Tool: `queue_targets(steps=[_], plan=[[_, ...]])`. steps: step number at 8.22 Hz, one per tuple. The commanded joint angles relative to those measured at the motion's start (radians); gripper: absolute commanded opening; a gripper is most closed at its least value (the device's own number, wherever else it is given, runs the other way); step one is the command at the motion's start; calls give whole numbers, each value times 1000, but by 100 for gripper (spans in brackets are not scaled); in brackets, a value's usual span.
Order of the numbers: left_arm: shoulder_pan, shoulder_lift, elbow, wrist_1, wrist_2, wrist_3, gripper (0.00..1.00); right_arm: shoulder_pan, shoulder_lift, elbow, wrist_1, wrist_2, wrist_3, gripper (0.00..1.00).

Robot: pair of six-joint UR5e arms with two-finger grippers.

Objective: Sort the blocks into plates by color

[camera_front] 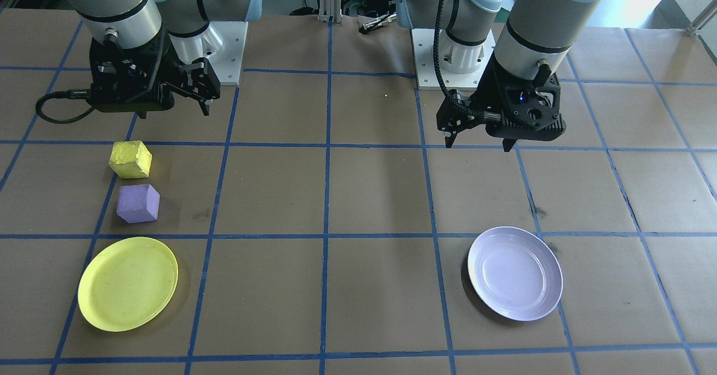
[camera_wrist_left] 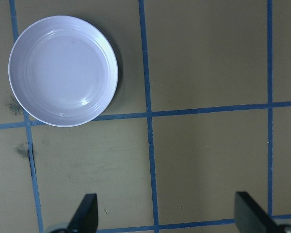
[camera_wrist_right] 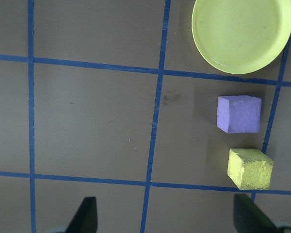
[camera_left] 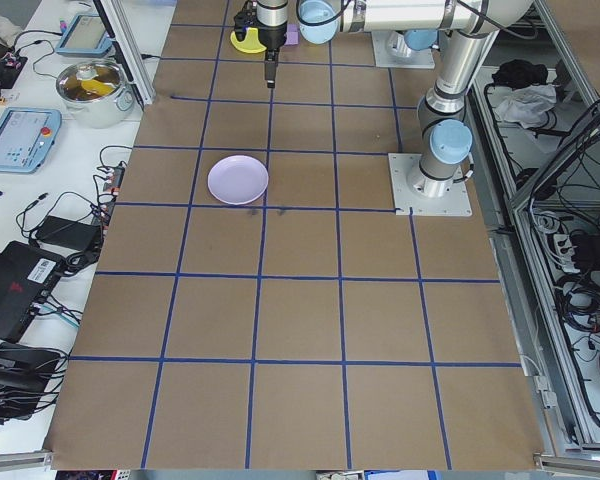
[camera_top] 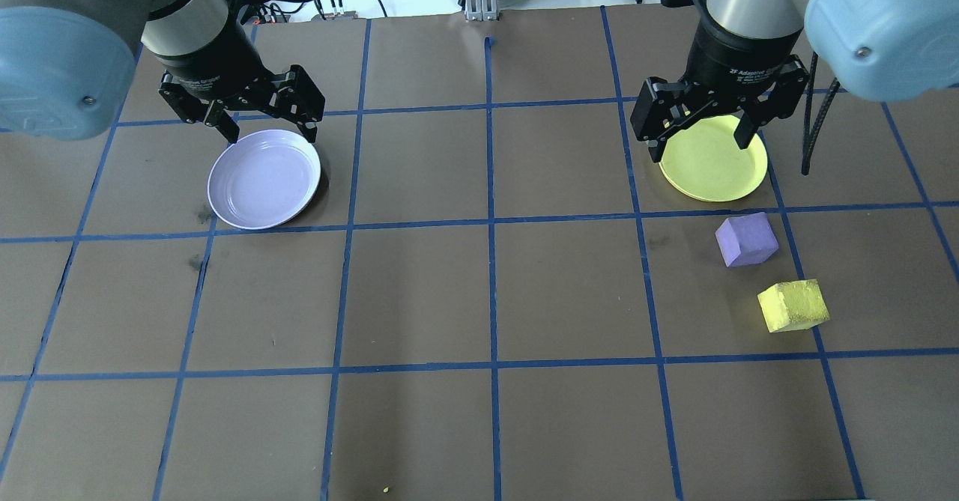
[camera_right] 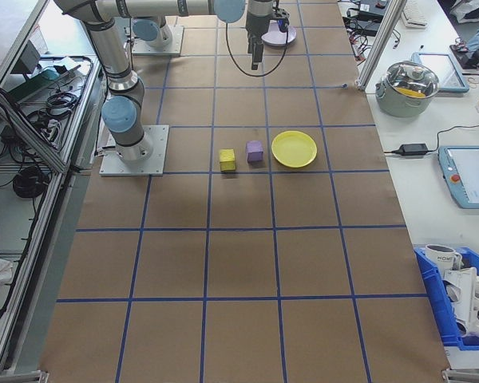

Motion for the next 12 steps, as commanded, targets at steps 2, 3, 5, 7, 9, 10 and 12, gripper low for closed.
queue_targets(steps=[2,3,5,7,9,10,12], plan=[[0,-2,0,1,-1,2,100,0,0,14,-4,0,0,100],[0,-2,0,0,-1,2,100,-2,0,14,-2,0,0,100],[0,-2,0,1,-1,2,100,-2,0,17,3,-5,0,100],[0,-2,0,3,-1,2,100,-20,2,47,-4,-6,-12,100],[6,-2,0,3,0,2,100,-24,3,54,-5,-5,-14,100],[8,-2,2,3,-1,4,100,-41,3,61,-5,-8,-41,100],[9,-2,0,3,-1,4,100,-145,-1,163,-90,-5,-186,100]])
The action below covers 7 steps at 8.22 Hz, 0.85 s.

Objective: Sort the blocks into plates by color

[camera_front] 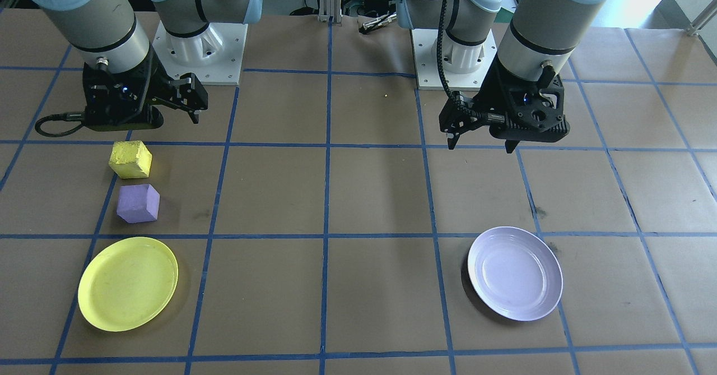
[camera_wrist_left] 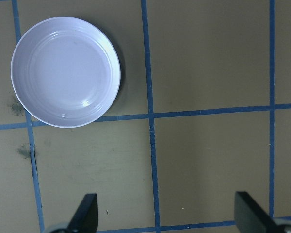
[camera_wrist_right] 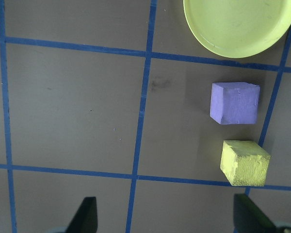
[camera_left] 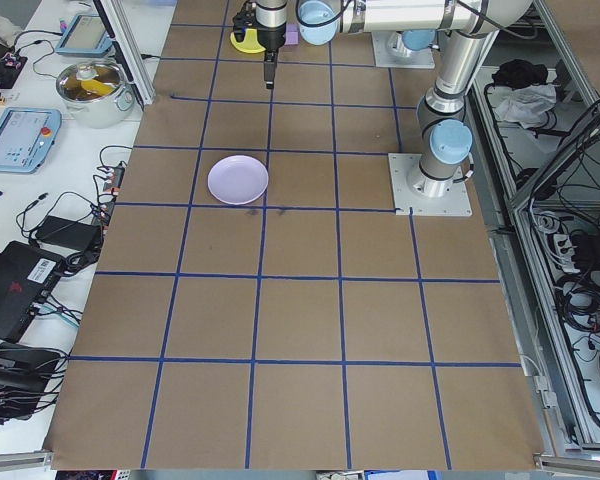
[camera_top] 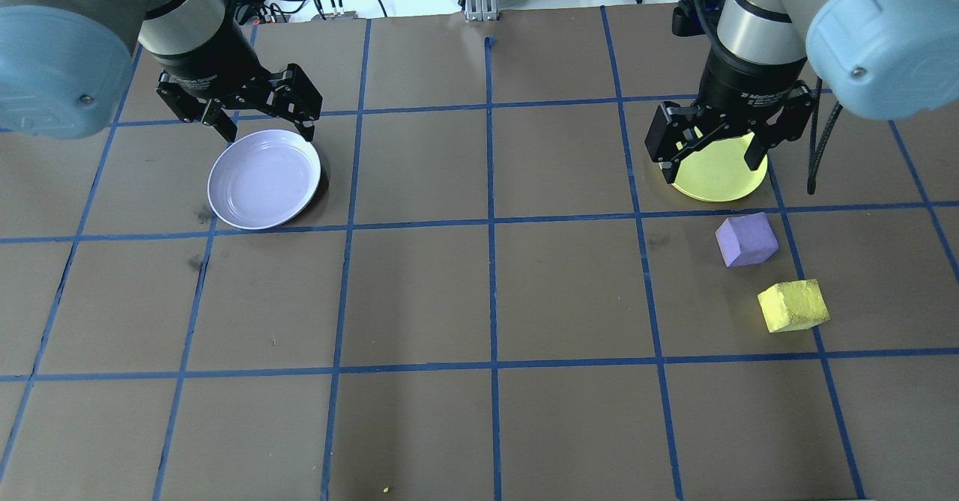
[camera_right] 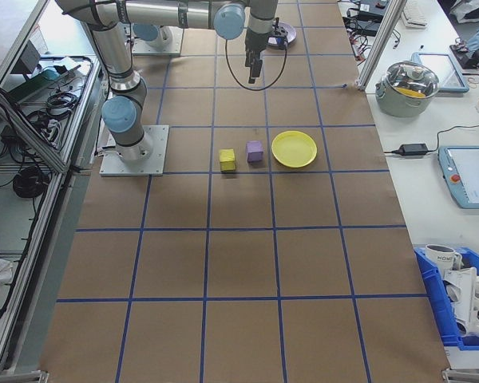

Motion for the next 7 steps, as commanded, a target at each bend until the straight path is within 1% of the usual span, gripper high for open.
queue_targets(steps=[1,2,3,5,6,7], plan=[[1,-2,1,3,0,1,100,-128,-11,172,-156,-9,-223,100],[3,-2,-1,2,0,1,100,-174,-32,259,-242,-34,-304,100],[3,-2,-1,2,0,1,100,-231,-52,338,-293,-70,-380,100],[3,-3,-1,2,0,1,100,-387,-57,476,-414,-61,-486,100],[3,-3,-1,2,-2,1,100,-431,-53,542,-477,-59,-509,100],[3,-5,-1,3,-2,1,100,-451,-48,589,-535,-56,-520,100]])
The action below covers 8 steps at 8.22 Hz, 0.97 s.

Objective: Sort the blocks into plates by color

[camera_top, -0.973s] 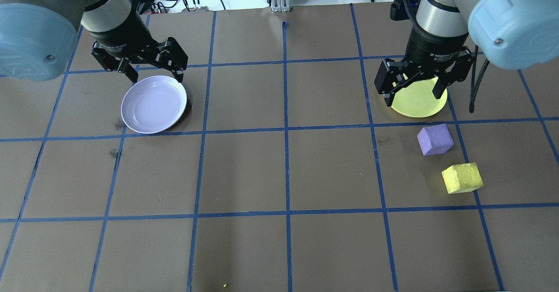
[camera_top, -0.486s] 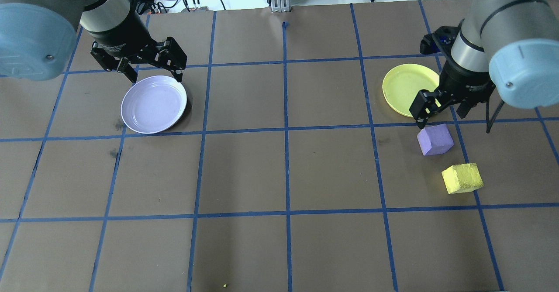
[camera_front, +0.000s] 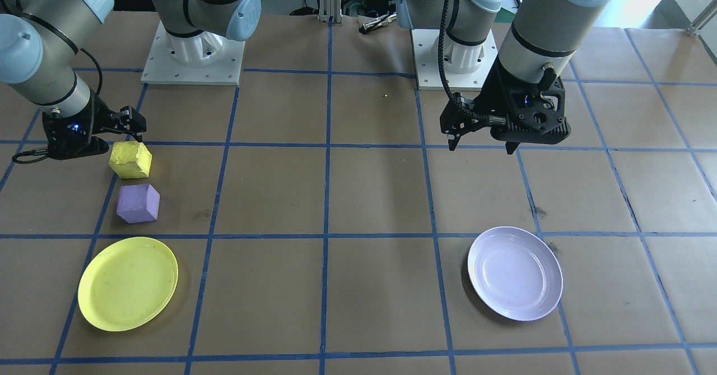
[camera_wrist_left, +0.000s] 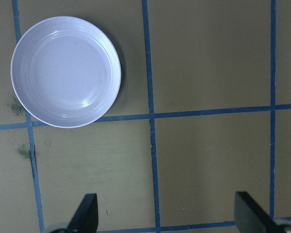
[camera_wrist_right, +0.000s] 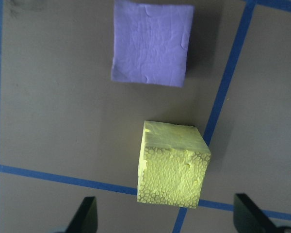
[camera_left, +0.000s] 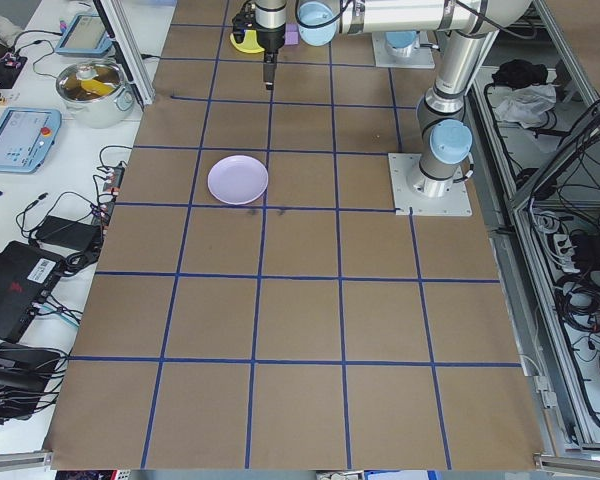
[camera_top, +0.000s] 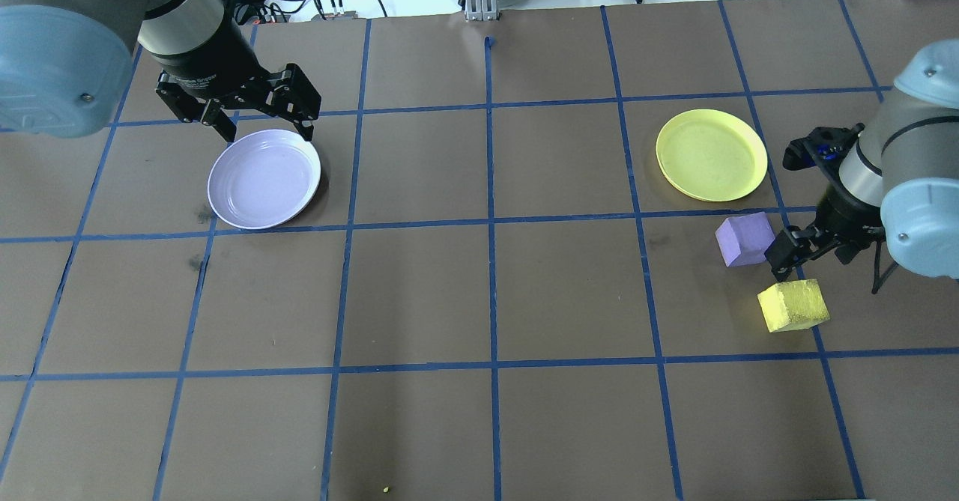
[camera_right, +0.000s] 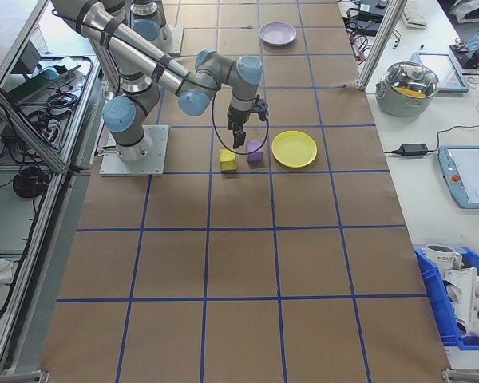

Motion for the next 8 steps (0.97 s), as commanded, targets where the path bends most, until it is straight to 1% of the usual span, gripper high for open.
queue_targets(steps=[1,2,3,4,5,6,7,8], plan=[[0,-2,0,1,-1,0,100,-71,48,121,-174,2,-43,99],[0,-2,0,1,-1,0,100,-72,120,121,-193,10,-38,93],[0,-2,0,1,-1,0,100,-71,180,123,-228,7,-35,93],[0,-2,0,1,-1,0,100,-72,195,123,-229,5,-37,86],[0,-2,1,1,-1,0,100,-72,192,121,-219,1,-32,53],[0,-2,0,1,-1,0,100,-72,186,118,-216,-8,-31,28],[0,-2,0,1,-1,0,100,-72,151,117,-166,-11,-29,21],[0,-2,0,1,-1,0,100,-72,92,82,-44,-11,-11,21]])
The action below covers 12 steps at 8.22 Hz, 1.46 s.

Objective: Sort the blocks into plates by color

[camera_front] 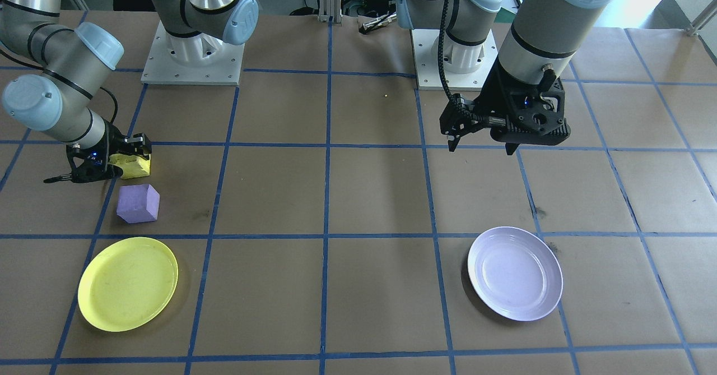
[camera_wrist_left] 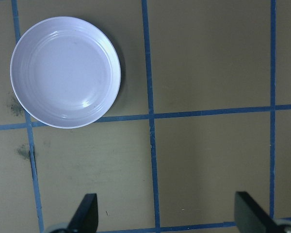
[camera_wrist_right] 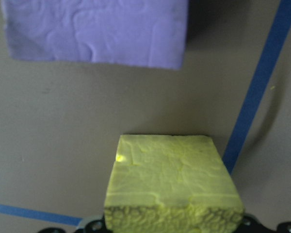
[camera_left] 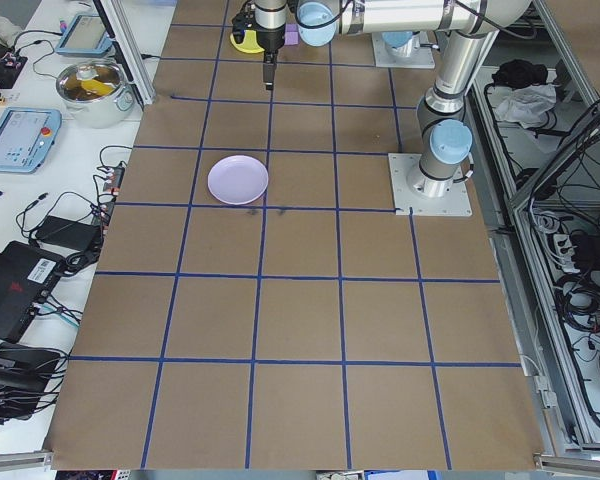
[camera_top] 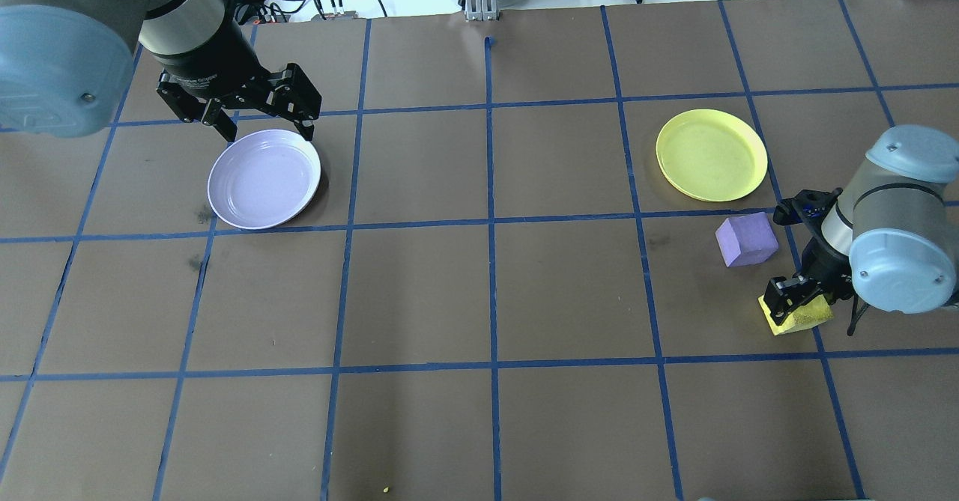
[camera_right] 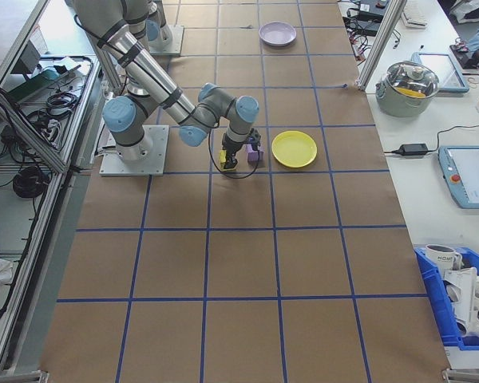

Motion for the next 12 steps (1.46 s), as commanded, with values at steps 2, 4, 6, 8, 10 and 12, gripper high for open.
queue_targets(steps=[2,4,6,8,10,12], plan=[[0,0,0,-2,0,2,100,1,-97,-230,409,10,53,21],[0,0,0,0,0,2,100,20,-50,-355,438,14,93,21],[0,0,0,0,0,2,100,129,17,-475,431,14,189,23],[0,0,0,0,2,2,100,218,161,-627,430,14,240,23],[0,0,0,0,0,2,100,241,229,-660,414,19,274,23],[0,0,0,0,0,2,100,264,292,-658,328,17,292,23]])
